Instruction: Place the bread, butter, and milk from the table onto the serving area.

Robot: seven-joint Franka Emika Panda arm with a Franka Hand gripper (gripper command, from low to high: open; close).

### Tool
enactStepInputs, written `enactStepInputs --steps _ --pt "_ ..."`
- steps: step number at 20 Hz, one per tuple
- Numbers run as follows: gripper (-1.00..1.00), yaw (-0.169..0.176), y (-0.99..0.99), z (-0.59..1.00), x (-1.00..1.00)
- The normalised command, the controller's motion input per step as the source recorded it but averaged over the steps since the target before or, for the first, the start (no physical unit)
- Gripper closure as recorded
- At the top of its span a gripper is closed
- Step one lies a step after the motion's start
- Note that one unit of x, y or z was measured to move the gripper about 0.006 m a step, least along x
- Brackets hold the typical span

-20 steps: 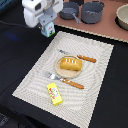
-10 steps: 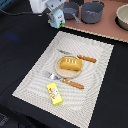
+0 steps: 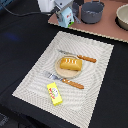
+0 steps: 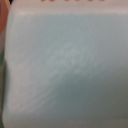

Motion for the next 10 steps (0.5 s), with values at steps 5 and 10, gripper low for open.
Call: enactStepInputs --steps 5,10 --pt "1.0 -0.042 0.02 -0.09 0.97" --pt "1.0 -0.046 0.05 -0.22 0.77"
